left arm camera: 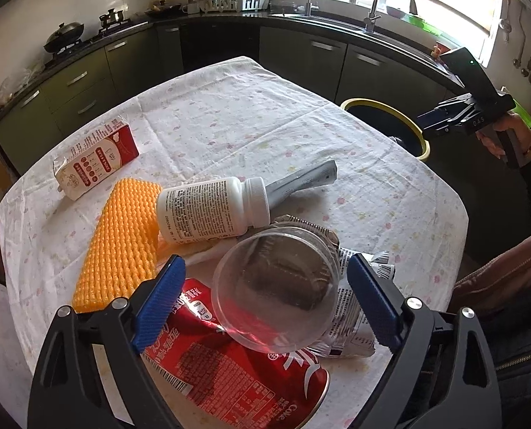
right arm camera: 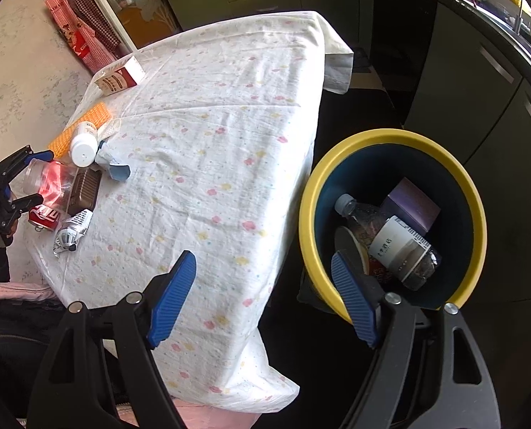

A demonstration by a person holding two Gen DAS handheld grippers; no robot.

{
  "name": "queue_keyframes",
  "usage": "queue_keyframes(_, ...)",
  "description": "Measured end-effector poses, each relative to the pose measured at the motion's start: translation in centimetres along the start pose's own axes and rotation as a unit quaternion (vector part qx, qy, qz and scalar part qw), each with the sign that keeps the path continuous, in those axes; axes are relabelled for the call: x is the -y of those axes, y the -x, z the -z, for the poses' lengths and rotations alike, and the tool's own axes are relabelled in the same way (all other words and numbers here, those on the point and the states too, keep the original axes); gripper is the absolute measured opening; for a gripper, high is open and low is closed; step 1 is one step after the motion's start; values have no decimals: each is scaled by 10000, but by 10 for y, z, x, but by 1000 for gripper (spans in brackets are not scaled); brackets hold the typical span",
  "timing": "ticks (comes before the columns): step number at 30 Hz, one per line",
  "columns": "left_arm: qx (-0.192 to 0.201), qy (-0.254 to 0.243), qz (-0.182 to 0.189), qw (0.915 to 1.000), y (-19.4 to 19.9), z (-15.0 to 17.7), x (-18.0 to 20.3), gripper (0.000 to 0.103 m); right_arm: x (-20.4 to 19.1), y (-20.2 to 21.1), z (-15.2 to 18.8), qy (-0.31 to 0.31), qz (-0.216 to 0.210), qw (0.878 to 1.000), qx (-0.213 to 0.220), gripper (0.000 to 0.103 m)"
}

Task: Collect trash
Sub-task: 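Grasp the clear plastic cup with the left gripper and lift it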

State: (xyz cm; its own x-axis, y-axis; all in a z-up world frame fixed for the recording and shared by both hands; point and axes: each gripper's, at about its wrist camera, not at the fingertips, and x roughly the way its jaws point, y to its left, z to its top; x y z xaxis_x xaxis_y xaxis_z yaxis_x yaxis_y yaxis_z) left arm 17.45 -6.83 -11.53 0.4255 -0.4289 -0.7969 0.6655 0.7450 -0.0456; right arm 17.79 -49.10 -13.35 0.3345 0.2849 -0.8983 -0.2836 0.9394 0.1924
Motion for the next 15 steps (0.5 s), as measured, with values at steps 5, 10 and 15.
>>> queue_keyframes(5,0,-18,94,10000,-3,1,3,69,-9,-3,3,28,-116,9999,26,74)
queue_keyframes(10,116,36,176,9998,0,-1,5,61,-10,-5,7,-16,-166,9999,18,74)
queue_keyframes(15,249,-104,135,9995,12,-8,16,61,-8,-1,12,-127,-200,9997,112,74)
